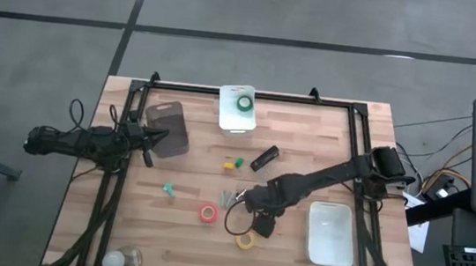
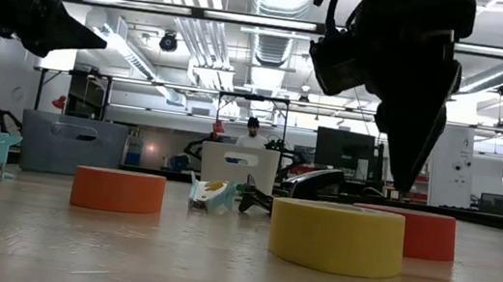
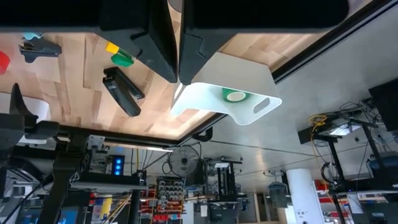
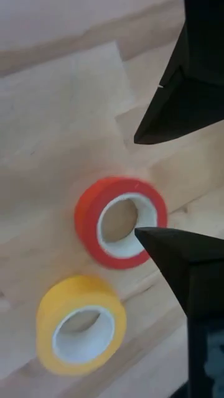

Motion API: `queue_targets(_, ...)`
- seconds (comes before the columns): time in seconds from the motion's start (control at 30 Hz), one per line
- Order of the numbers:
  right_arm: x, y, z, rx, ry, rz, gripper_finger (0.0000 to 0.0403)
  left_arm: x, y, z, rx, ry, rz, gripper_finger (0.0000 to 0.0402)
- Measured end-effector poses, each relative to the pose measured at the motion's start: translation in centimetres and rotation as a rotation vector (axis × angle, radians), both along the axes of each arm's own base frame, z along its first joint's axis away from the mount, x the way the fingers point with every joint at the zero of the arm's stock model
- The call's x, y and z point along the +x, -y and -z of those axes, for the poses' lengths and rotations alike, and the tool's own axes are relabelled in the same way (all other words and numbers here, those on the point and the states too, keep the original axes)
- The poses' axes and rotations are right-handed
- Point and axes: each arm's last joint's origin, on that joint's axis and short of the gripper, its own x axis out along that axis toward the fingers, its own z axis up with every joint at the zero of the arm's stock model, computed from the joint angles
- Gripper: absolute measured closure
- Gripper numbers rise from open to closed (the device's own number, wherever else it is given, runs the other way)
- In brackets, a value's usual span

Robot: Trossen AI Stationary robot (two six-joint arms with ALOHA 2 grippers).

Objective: Pick and place Stapler, Stapler remover, tape
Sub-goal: Put the red tape into the top white bin

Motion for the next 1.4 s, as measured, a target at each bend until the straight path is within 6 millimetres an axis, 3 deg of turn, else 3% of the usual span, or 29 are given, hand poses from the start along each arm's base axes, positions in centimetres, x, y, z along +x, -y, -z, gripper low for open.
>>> queue_targets(0.33,-0.9,0.2,2.5,-0.003,-0.021,0.046,0.0177,0.0,0.0,0.0,0.0,0.0,0.0,0.0383)
queue_targets(0.5,-0.9,0.3,2.8,-0.016,-0.005,0.041,0.0194,0.0,0.0,0.0,0.0,0.001,0.0,0.0381)
queue_targets(0.7,0.1,0.1,2.8,0.0,0.087,0.046,0.0253,0.0,0.0,0.0,0.0,0.001,0.0,0.0383)
queue_targets(0.93,0.3,0.0,3.6,0.033,0.064,0.051,0.0342,0.0,0.0,0.0,0.0,0.001,0.0,0.0381)
queue_targets(1.07,0.9,0.3,2.6,0.076,0.081,0.056,0.0369,0.0,0.0,0.0,0.0,0.001,0.0,0.0383)
queue_targets(1.13,1.5,0.9,0.9,0.087,0.131,0.072,0.0369,0.0,0.0,0.0,0.0,0.001,0.0,0.0382)
queue_targets(1.4,4.2,6.0,-5.1,0.043,0.259,0.156,0.0353,0.0,0.0,0.0,0.0,-0.005,0.0,0.0383)
